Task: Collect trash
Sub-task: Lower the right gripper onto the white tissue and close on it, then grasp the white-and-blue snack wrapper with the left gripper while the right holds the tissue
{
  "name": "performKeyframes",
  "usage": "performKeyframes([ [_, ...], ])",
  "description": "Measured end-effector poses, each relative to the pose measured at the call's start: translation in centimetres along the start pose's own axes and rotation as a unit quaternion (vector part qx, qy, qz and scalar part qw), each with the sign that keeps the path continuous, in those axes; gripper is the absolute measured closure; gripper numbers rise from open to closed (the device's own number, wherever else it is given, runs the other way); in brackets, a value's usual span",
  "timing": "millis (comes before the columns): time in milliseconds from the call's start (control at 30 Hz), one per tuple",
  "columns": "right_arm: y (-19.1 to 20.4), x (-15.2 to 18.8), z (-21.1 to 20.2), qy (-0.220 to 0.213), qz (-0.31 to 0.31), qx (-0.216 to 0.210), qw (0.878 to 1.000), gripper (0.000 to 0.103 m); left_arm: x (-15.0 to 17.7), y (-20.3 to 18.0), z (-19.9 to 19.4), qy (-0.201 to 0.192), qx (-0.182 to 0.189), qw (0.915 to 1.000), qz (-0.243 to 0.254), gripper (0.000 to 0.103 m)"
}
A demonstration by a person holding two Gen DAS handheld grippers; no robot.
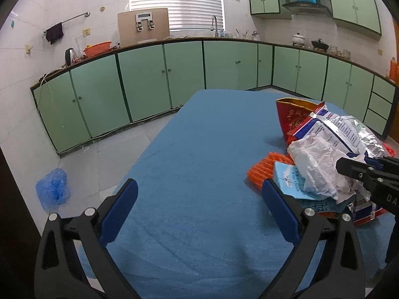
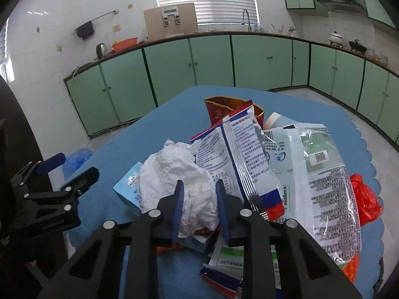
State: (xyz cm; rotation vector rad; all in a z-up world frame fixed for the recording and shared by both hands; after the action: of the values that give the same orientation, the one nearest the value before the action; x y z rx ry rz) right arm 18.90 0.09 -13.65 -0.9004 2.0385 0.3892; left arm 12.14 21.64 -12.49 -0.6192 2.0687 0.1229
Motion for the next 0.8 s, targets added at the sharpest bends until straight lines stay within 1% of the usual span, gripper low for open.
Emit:
performKeyframes([
  [133, -0.6, -0.2, -1.4, -0.016, 0.006, -0.002, 1.000, 0.082, 0.0, -1.0, -0.3, 0.006, 0.016, 0.9999, 0.003, 0.007],
  [267, -1.3, -0.3, -3.7, -0.037, 0.014, 0.007, 0.999, 0.082, 0.0, -2.1, -0.6, 0.006, 0.031, 0.9995, 0.007, 0.007],
  [400, -2.4, -0.1, -6.3, -0.054, 0.019, 0.029, 0.998, 0.082, 0.0, -3.3, -0.6, 0.011, 0.046, 0.9988, 0.009, 0.007],
  [567, -3.6, 0.6, -8.5, -0.060, 0.030, 0.052, 0.996, 0.082, 0.5, -4.5, -0.1, 0.023, 0.056, 0.9980, 0.017, 0.008],
  [600, -3.8, 0.9, -8.8, -0.060, 0.031, 0.057, 0.996, 0.082, 0.6, -4.9, 0.1, 0.027, 0.058, 0.9977, 0.020, 0.012],
  [633, -3.8, 0.9, -9.1, -0.060, 0.032, 0.061, 0.996, 0.082, 0.7, -5.1, 0.2, 0.031, 0.061, 0.9974, 0.022, 0.018],
  [700, -4.2, 1.3, -9.6, -0.058, 0.034, 0.068, 0.995, 0.082, 0.9, -5.5, 0.6, 0.042, 0.064, 0.9968, 0.024, 0.027],
  [767, -4.6, 1.7, -10.1, -0.055, 0.034, 0.079, 0.995, 0.082, 1.1, -5.8, 1.2, 0.057, 0.070, 0.9957, 0.022, 0.031],
  [800, -4.8, 1.9, -10.3, -0.054, 0.036, 0.082, 0.995, 0.082, 1.1, -5.9, 1.3, 0.061, 0.073, 0.9953, 0.022, 0.035],
])
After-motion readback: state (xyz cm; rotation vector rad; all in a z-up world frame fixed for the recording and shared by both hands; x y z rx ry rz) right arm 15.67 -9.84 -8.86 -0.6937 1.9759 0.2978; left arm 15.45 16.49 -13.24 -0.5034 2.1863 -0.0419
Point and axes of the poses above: each gripper's, at about its wrist camera, not at the fingertips, and z roughly the way its jaws point, y to its left, x to its underside, the point moved 1 cm from there along z, roughly the way its jaws point, and after that the axes turned 15 degrees about -z, right-handed, at the moved point
